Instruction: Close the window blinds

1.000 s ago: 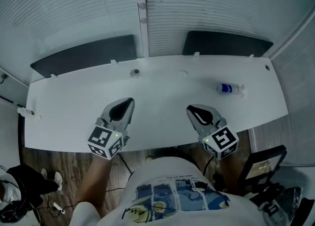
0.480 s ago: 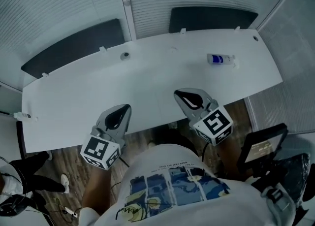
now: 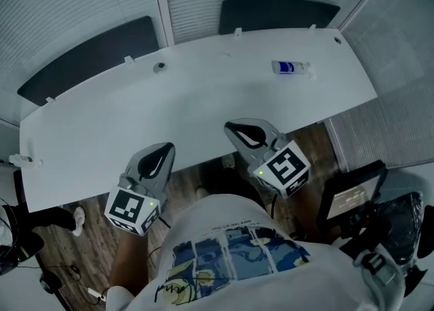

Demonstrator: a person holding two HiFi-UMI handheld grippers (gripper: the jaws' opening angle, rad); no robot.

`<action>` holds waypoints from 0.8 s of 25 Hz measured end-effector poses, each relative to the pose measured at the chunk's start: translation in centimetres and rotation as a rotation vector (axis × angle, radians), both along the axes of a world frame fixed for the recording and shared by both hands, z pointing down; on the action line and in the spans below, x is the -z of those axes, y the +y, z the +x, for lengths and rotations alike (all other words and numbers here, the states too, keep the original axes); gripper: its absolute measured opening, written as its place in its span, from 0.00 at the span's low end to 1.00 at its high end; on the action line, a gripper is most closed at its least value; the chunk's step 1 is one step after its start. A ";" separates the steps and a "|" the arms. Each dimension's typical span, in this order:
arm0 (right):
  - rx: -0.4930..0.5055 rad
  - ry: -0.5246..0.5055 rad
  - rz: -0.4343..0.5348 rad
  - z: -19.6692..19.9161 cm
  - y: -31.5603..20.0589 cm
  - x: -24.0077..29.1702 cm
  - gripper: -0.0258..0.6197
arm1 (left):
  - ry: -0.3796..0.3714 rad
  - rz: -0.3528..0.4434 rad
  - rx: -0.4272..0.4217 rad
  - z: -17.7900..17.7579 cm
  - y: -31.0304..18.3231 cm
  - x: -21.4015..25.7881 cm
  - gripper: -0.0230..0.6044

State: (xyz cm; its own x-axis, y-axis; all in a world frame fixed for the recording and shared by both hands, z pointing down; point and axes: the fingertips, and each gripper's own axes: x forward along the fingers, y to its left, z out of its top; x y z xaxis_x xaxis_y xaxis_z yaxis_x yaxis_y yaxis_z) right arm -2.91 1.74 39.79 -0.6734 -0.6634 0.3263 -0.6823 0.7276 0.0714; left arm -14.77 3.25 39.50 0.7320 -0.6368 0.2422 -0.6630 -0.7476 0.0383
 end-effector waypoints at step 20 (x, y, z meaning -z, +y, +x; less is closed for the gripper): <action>-0.012 0.014 0.040 -1.2 6.4 0.6 0.05 | 0.019 0.029 -0.052 -0.2 5.9 0.3 0.04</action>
State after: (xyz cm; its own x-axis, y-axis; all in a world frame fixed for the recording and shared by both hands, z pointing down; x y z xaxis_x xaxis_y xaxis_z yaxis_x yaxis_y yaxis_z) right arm -4.12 8.12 39.14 -0.6609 -0.6842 0.3085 -0.6897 0.7157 0.1099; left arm -14.99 9.16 39.21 0.7686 -0.6043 0.2100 -0.6226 -0.7821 0.0280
